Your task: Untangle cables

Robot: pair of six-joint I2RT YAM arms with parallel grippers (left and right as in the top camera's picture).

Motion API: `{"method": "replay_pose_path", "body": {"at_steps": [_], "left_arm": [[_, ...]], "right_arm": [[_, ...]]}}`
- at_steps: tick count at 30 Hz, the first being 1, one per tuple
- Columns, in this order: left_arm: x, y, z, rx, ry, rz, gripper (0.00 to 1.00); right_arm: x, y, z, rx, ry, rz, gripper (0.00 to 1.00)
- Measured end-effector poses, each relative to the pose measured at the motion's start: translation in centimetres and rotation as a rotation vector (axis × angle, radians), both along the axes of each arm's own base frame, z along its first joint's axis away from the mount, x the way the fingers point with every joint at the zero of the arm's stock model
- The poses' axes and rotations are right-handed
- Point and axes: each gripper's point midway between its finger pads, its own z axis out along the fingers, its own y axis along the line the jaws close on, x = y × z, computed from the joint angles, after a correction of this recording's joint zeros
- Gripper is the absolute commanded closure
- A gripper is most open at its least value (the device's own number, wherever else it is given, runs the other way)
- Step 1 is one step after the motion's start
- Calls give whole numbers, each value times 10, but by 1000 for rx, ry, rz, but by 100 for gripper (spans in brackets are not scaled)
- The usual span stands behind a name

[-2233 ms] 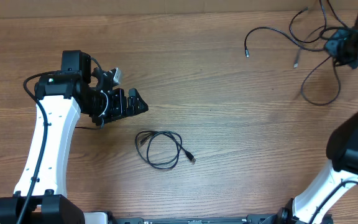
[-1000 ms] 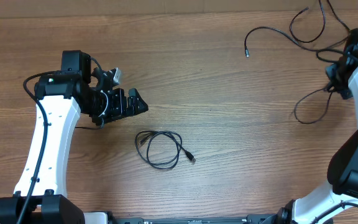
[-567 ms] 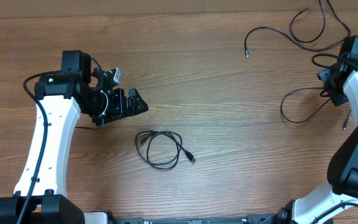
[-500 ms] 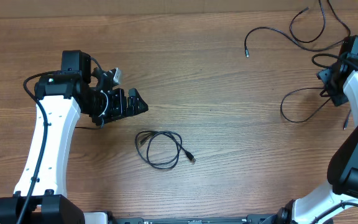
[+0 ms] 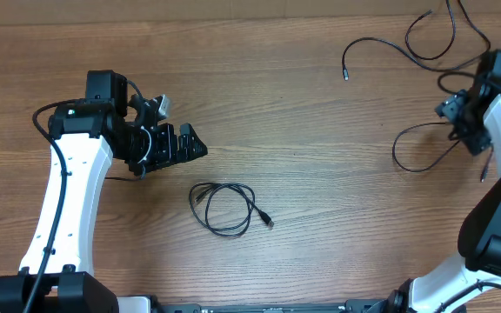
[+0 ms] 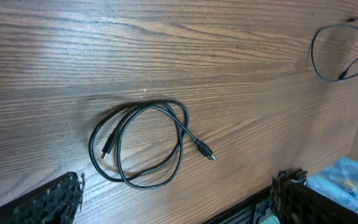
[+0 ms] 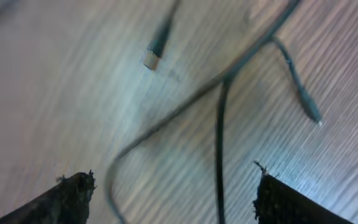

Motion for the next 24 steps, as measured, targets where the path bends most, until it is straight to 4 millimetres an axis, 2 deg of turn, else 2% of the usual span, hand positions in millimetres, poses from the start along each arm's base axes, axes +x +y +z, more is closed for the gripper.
{"method": "replay_pose_path", "body": {"at_steps": [1, 5, 7, 9, 15, 24], "left_arm": [[0, 0, 0, 0, 1, 0, 0], [0, 0, 0, 0, 0, 0, 0], [0, 0, 0, 0, 0, 0, 0], [0, 0, 0, 0, 1, 0, 0], [0, 0, 0, 0, 1, 0, 0], [0, 0, 0, 0, 1, 0, 1]], "right_arm": [[7, -2, 11, -11, -26, 7, 25], [43, -14, 63, -96, -165, 86, 61], [51, -18, 74, -132, -196, 117, 77], [51, -22, 76, -156, -190, 132, 84], [48, -35, 62, -183, -139, 131, 90], [37, -61, -12, -124, 24, 91, 92]]}}
